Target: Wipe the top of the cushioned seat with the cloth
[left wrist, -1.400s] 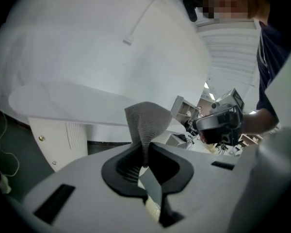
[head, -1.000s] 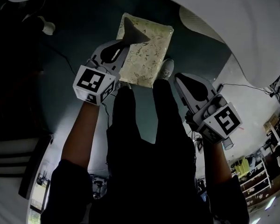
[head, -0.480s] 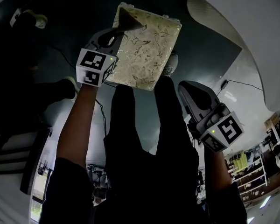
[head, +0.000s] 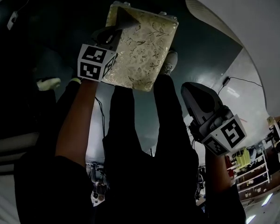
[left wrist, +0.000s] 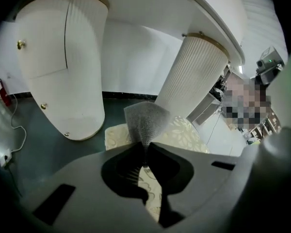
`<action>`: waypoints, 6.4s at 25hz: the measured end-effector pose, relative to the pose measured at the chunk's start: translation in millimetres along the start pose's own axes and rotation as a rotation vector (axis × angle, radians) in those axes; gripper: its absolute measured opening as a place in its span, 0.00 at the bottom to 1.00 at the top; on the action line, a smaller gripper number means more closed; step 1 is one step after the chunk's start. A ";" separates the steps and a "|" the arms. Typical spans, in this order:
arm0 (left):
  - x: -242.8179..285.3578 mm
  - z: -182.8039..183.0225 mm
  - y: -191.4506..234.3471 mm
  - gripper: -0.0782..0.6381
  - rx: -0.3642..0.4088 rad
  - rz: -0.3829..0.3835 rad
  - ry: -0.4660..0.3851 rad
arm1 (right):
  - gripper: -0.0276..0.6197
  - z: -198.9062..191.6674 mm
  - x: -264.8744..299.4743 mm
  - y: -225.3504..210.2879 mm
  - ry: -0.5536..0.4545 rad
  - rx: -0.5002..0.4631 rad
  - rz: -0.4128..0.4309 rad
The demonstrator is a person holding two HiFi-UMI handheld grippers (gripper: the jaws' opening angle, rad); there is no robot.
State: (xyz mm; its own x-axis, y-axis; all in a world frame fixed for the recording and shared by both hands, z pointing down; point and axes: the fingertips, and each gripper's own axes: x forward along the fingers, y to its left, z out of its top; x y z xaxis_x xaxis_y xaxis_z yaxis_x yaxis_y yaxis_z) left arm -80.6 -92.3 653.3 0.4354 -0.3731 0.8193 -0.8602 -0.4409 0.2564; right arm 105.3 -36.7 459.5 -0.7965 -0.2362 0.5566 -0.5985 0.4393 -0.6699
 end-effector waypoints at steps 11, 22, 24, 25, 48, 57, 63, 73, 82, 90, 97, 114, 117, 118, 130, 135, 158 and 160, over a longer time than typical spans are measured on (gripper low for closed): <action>30.5 9.4 -29.8 0.15 0.014 -0.045 0.016 | 0.08 0.1 -1.5 -15.5 -0.012 0.056 0.009; 60.6 23.3 -101.4 0.15 0.065 -0.136 0.044 | 0.08 5.0 -29.7 -35.9 -0.033 0.055 0.003; 64.8 21.2 -111.2 0.15 0.073 -0.149 0.051 | 0.08 3.4 -32.5 -39.5 -0.036 0.058 0.000; 66.3 20.3 -115.1 0.15 0.076 -0.156 0.053 | 0.08 2.5 -33.5 -41.1 -0.038 0.060 -0.002; -30.3 -49.4 -23.5 0.15 0.004 -0.094 0.011 | 0.08 -12.8 52.6 55.7 0.038 0.030 0.086; -41.0 -86.2 17.5 0.15 -0.032 -0.057 0.029 | 0.08 -21.9 73.0 73.0 0.052 0.020 0.078; -30.2 -80.0 -8.7 0.15 -0.013 -0.092 0.035 | 0.08 -25.1 56.4 56.3 0.037 0.034 0.050; 5.3 -59.2 -81.6 0.15 0.026 -0.146 0.056 | 0.08 -34.0 7.8 19.1 -0.005 0.072 0.034; 35.8 -44.6 -154.0 0.15 0.053 -0.193 0.093 | 0.08 -39.2 -42.6 -20.7 -0.045 0.104 0.011; 44.9 -37.7 -181.2 0.15 0.040 -0.218 0.064 | 0.08 -45.6 -50.3 -34.1 -0.042 0.111 0.006; 3.0 -47.7 -146.1 0.15 0.005 -0.185 -0.004 | 0.08 -52.6 -13.2 7.8 -0.004 0.077 0.046; -102.5 -169.8 -16.1 0.15 -0.167 -0.049 -0.011 | 0.08 -77.4 111.0 135.7 0.163 -0.031 0.178; -107.1 -185.1 -12.8 0.15 -0.186 -0.048 -0.006 | 0.08 -83.3 119.6 144.8 0.187 -0.042 0.186; -107.0 -188.7 -13.5 0.15 -0.189 -0.051 -0.004 | 0.08 -84.9 121.2 146.3 0.193 -0.044 0.187; -85.3 -187.9 -65.7 0.15 -0.162 -0.114 0.027 | 0.08 -85.8 96.7 120.9 0.174 -0.018 0.163; -68.9 -182.0 -99.0 0.15 -0.151 -0.141 0.045 | 0.08 -87.7 71.6 94.1 0.155 0.006 0.145; -9.8 -157.2 -245.4 0.15 -0.087 -0.248 0.145 | 0.08 -90.1 -45.7 -4.9 0.008 0.100 0.076; -9.2 -147.0 -249.2 0.15 -0.073 -0.251 0.133 | 0.08 -89.1 -51.6 -7.5 -0.007 0.103 0.072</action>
State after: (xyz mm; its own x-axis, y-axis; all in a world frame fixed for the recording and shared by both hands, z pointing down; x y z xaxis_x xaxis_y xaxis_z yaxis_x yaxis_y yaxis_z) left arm 90.7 141.0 657.3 0.6021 -0.1472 0.7847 -0.7492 -0.4440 0.4915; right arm 158.5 49.4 479.6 -0.8379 -0.2136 0.5023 -0.5454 0.3641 -0.7549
